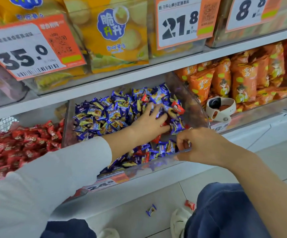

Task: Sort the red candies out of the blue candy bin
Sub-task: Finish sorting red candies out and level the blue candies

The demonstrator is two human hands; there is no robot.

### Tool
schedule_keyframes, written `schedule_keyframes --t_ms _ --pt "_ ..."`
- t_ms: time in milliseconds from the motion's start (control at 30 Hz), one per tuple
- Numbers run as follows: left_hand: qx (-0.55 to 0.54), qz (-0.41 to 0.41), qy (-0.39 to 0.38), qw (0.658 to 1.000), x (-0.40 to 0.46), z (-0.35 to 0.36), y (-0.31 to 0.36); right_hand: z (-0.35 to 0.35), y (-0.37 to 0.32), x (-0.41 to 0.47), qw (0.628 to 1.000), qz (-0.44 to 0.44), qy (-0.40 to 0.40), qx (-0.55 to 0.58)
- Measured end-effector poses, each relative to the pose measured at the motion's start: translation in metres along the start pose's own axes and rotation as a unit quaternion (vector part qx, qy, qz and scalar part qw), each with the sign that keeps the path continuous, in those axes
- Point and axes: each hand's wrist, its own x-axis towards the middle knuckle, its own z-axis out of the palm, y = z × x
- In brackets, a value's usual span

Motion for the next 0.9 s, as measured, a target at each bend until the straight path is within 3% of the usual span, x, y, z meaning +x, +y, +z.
schedule_keyframes --t_ms 133,300,467,567,667,733,800,900 --pt "-0.075 -0.107 -0.006 0.991 -0.006 -0.006 -0.024 0.001 0.002 0.000 1.000 0.004 -0.002 0.022" --pt "-0.197 -0.223 -0.014 0.955 -0.044 -0.006 -0.066 0.001 0.002 0.001 1.000 0.011 -0.008 0.028" --pt "-0.219 -0.299 -0.137 0.918 -0.087 -0.024 -0.080 0.002 0.001 -0.002 1.000 0.013 -0.001 0.021" --pt "-0.206 -0.185 -0.095 0.956 -0.092 -0.042 -0.059 0.000 0.000 -0.001 1.000 0.015 -0.010 0.025" --pt "-0.223 0.066 -0.018 0.972 -0.073 -0.042 -0.026 -0.002 -0.002 0.000 0.999 0.016 -0.017 0.028" --pt "-0.156 0.186 0.016 0.970 -0.056 -0.027 -0.009 -0.002 -0.003 -0.001 0.999 0.019 -0.016 0.027" --pt "-0.059 0.238 0.010 0.969 -0.043 -0.010 0.003 -0.001 -0.004 -0.001 0.999 0.024 -0.012 0.024" --pt "0.026 0.246 0.003 0.969 -0.026 -0.002 0.017 -0.001 -0.003 0.000 0.999 0.025 -0.012 0.015"
